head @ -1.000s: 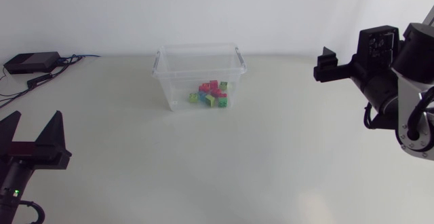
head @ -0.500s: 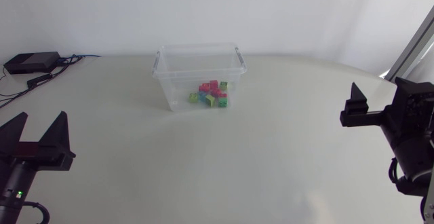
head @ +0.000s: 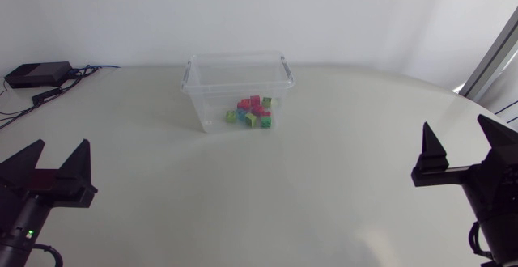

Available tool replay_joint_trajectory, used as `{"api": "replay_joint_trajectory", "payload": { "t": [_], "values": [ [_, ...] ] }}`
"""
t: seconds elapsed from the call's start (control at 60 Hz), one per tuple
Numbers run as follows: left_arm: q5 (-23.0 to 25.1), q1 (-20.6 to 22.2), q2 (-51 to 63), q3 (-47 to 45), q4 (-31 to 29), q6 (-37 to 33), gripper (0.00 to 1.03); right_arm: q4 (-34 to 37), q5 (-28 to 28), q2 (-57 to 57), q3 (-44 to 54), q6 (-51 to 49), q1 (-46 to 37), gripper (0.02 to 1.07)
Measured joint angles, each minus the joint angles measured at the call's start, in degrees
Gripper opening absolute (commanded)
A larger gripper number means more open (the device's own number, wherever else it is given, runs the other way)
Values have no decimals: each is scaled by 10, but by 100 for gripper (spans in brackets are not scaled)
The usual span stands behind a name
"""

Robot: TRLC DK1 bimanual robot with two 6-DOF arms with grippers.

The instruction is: Place the duplo bricks in the container

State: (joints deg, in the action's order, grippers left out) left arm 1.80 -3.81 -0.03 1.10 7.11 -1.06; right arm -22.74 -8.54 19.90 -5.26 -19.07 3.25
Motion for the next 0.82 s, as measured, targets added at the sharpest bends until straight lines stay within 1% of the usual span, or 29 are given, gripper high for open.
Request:
{"api": "replay_joint_trajectory", "payload": {
  "t": [0.65,0.817],
  "values": [
    [-13,33,0,0,-66,0,99,212,77,-179,36,159,-27,103],
    [-13,35,0,0,-73,0,99,224,83,-196,37,174,-30,103]
  ]
}}
